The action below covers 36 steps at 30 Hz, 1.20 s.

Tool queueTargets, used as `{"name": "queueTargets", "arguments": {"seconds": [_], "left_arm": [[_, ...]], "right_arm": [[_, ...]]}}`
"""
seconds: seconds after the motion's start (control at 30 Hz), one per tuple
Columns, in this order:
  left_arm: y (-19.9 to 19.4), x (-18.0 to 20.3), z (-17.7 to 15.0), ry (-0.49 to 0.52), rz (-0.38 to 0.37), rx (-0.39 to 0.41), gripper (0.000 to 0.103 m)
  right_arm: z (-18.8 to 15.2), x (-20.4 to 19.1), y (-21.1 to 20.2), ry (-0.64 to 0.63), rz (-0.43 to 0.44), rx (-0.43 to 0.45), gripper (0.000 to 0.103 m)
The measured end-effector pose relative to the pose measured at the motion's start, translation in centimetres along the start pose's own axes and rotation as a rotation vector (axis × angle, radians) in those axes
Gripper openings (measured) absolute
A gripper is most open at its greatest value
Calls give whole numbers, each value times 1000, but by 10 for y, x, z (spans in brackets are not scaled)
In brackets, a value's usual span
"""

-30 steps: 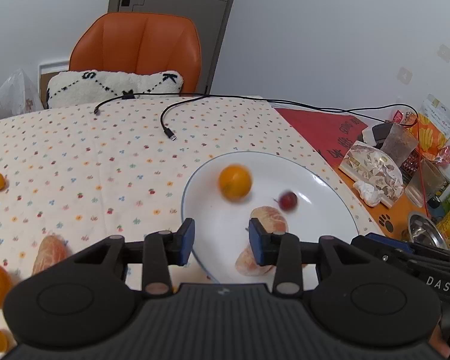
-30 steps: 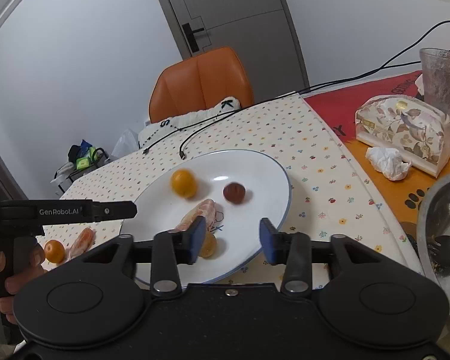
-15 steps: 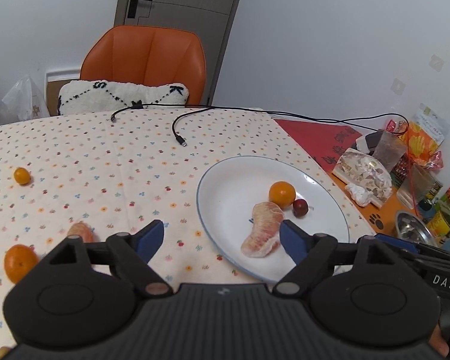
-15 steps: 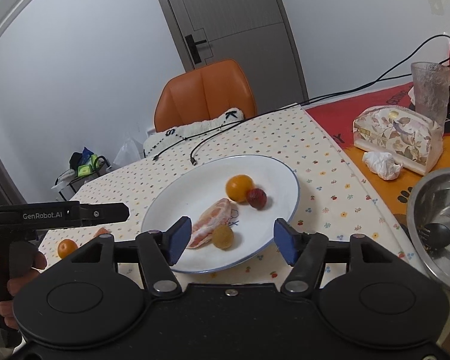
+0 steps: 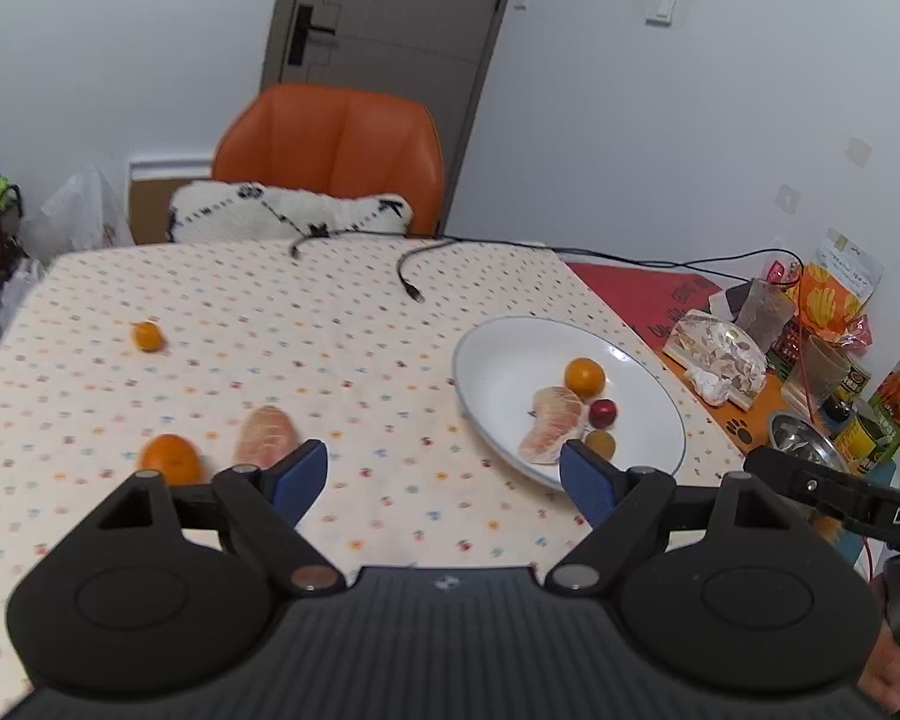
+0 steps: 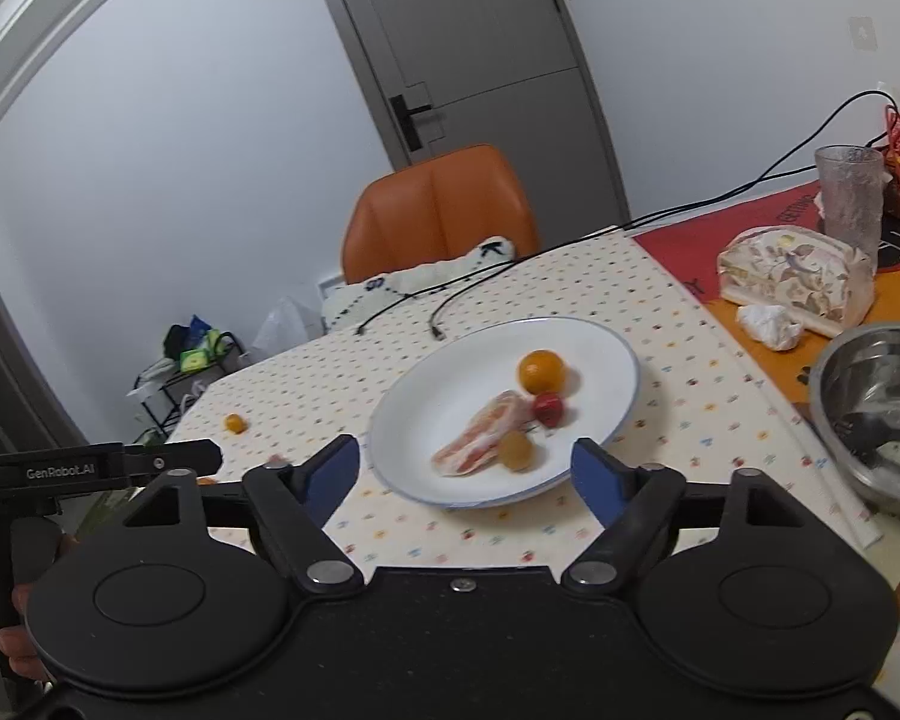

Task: Organize fruits
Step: 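Withdraw both grippers from the bowl toward the fruit on the table, then grasp a small orange with the left gripper while the right grasps another red apple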

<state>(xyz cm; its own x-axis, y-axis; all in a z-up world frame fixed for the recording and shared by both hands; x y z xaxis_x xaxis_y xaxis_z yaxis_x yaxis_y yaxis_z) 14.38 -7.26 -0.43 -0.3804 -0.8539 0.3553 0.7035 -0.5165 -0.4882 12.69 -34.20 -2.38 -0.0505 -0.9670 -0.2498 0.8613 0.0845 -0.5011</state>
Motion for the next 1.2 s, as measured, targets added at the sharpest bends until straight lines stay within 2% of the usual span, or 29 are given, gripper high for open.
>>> {"name": "queueTargets", "arguments": {"seconds": [0.13,0.5,0.73,1.2], "left_arm": [[-28,-7,-7,10,22,30,95],[-87,-34,-22,5,78,71,95],[-119,-65,-29,-47,126,119,95],[-141,-106,-42,-121,160,178,95]], "right_arm": [[-7,-13,-11,-17,17,7,84],[-12,-45,-29,-40,68,19,94],[-18,-69,-32,-70,118,17,102],[-25,-103,-23,-110,133,4,103]]}}
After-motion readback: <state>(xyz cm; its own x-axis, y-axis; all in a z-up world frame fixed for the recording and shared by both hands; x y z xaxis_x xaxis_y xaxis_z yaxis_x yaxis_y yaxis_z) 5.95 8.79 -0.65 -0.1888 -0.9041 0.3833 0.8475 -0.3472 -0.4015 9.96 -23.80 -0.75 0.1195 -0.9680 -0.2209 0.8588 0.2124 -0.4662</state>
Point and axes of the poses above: each gripper's, at about its wrist camera, not at the fingertips, and y roughly the way its jaws point, x to its right, z to its top, the point moved 4 cm from there along y, roughly the way its jaws point, and after that the axes turned 15 degrees about -z, right-handed, at the moved point
